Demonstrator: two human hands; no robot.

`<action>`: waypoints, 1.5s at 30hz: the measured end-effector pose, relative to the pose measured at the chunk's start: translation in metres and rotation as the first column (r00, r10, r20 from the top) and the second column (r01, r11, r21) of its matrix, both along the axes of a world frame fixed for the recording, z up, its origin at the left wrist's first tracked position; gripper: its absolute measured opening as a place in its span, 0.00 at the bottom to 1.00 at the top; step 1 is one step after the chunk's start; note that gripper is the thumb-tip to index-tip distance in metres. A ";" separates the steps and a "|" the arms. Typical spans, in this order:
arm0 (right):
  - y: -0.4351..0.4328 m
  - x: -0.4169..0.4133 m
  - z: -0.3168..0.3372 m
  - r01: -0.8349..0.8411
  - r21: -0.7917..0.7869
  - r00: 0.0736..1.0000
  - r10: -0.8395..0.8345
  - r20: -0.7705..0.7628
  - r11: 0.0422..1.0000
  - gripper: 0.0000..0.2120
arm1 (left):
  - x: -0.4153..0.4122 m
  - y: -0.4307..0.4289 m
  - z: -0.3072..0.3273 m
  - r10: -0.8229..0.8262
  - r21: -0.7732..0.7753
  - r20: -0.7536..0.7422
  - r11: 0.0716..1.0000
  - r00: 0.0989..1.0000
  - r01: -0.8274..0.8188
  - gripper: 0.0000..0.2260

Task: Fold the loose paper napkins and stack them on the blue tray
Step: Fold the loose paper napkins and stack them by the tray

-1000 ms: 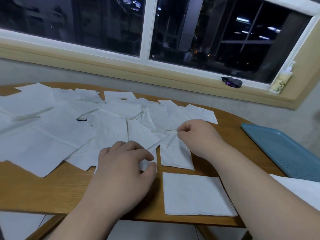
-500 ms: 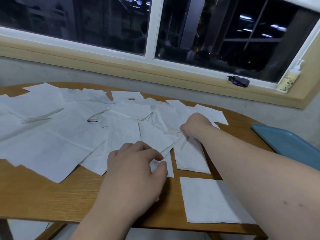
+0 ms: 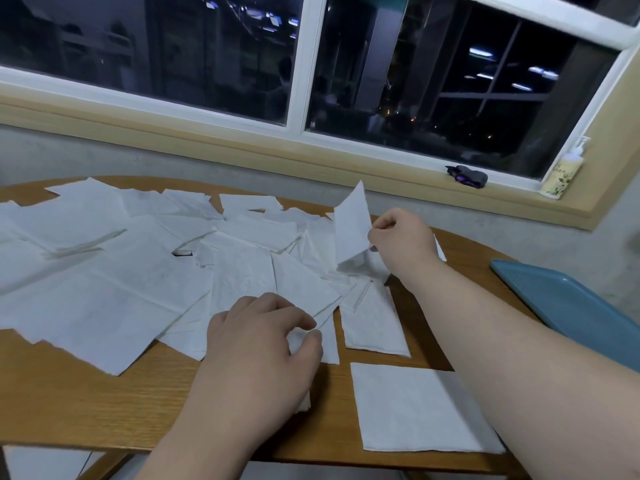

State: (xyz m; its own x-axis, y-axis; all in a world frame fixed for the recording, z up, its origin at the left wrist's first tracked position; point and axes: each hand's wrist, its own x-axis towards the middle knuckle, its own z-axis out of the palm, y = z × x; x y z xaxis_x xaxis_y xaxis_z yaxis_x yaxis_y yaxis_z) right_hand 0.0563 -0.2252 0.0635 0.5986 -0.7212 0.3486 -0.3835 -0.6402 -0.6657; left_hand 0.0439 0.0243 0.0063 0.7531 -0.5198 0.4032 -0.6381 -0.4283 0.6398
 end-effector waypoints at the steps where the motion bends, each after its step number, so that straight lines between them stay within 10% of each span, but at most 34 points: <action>1: 0.004 -0.007 0.004 -0.013 0.011 0.999 0.013 0.050 1.000 0.05 | 0.000 0.000 0.000 0.002 -0.001 0.002 1.000 1.000 -0.002 0.09; 9: 0.038 -0.089 0.024 -0.123 -0.106 0.974 0.140 0.175 0.987 0.08 | -0.017 -0.004 0.010 -0.052 -0.048 -0.008 0.998 0.999 0.051 0.17; 21: 0.087 -0.191 -0.017 -0.579 -0.360 0.808 0.574 -0.133 0.732 0.09 | -0.028 0.002 0.007 -0.285 0.029 -0.063 0.958 0.957 0.287 0.38; 32: 0.096 -0.223 -0.058 -0.636 -0.352 0.756 0.647 -0.103 0.687 0.09 | -0.033 0.000 -0.009 -0.471 0.081 0.142 0.882 0.871 0.464 0.39; 40: 0.109 -0.231 -0.082 -0.512 -0.282 0.854 0.446 -0.268 0.812 0.54 | -0.035 0.001 -0.009 -0.422 0.065 0.202 0.906 0.884 0.417 0.34; 45: 0.116 -0.229 -0.074 -0.472 -0.170 0.853 0.399 -0.338 0.865 0.53 | -0.030 0.009 0.000 -0.432 0.063 0.177 0.902 0.885 0.428 0.18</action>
